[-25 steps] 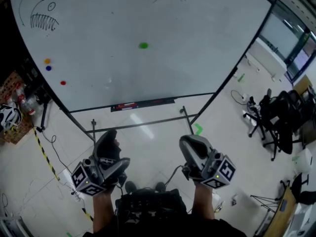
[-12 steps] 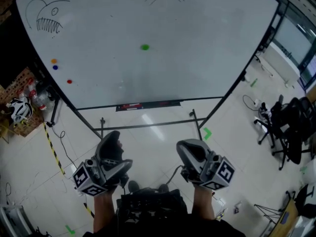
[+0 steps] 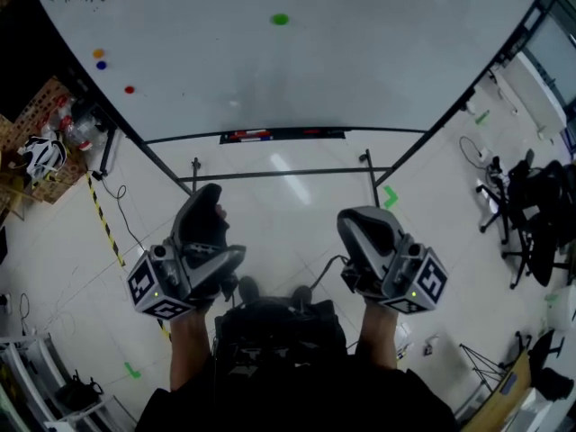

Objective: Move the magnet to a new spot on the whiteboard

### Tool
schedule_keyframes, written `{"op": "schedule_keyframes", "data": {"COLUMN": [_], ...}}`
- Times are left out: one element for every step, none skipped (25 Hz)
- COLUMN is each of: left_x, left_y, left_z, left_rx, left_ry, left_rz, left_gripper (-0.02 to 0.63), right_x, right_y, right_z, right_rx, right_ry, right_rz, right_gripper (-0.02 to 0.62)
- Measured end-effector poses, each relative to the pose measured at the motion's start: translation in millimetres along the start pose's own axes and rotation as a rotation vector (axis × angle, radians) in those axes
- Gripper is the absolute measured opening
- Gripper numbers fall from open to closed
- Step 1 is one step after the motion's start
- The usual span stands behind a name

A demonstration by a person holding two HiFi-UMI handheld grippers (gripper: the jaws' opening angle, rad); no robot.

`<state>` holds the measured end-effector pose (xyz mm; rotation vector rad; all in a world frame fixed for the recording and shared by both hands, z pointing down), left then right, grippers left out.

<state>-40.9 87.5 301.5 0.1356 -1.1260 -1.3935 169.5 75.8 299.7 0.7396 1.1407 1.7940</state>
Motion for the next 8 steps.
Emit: {"op": "schedule_keyframes", "data": {"left_x": [-0.7,-1.3,-1.6,-1.9,-2.2,-2.6,-3.1,-3.5], "left_y": [0.6,1.2,1.5,1.6,1.8,2.1,2.5,2.8], "left_z": [1.3,2.4,2.8,2.6,2.1,1.5,0.9,0.4], "left_rx": [0.000,0.000,0.000,0.000,-0.001,-0.001,-0.002,-0.002], "left_ry": [-0.001,-0.002,-0.003,-0.003,-0.002,-0.001,0.000,0.001], "left_rz": [0.002,0.004,0.007,0.009,0.011,0.012,0.013,0.014], "left_gripper": [0.399,0.399,0.399,0.399,0.399,0.399,0.399,0.399], "right_x": [1.6,3.3,4.4,4.9,5.1,5.3,5.6,5.9], "right_y": [0.6,1.0,0.8,0.3,-0.2,-0.6,-0.8,-1.1], "right_z": [-0.1,-0.3,-0.7,-1.1,-1.3,-1.2,-1.0,-0.7], "right_rx": [0.000,0.000,0.000,0.000,0.000,0.002,0.003,0.004], "right_ry": [0.000,0.000,0.000,0.000,0.000,-0.001,-0.003,-0.004], "right_rz": [-0.002,-0.004,-0.006,-0.006,-0.006,-0.005,-0.004,-0.003], "right_gripper": [0.018,0.018,0.018,0.018,0.018,0.018,0.018,0.018]}}
Point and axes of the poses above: the fingertips, and each gripper's own axes: z backward along the fingers, x to its left, y out of its underside, the point moved 4 cm from there along z, backward along the fingers, and after that the axes turned 13 degrees about z, right-handed, at the moved point
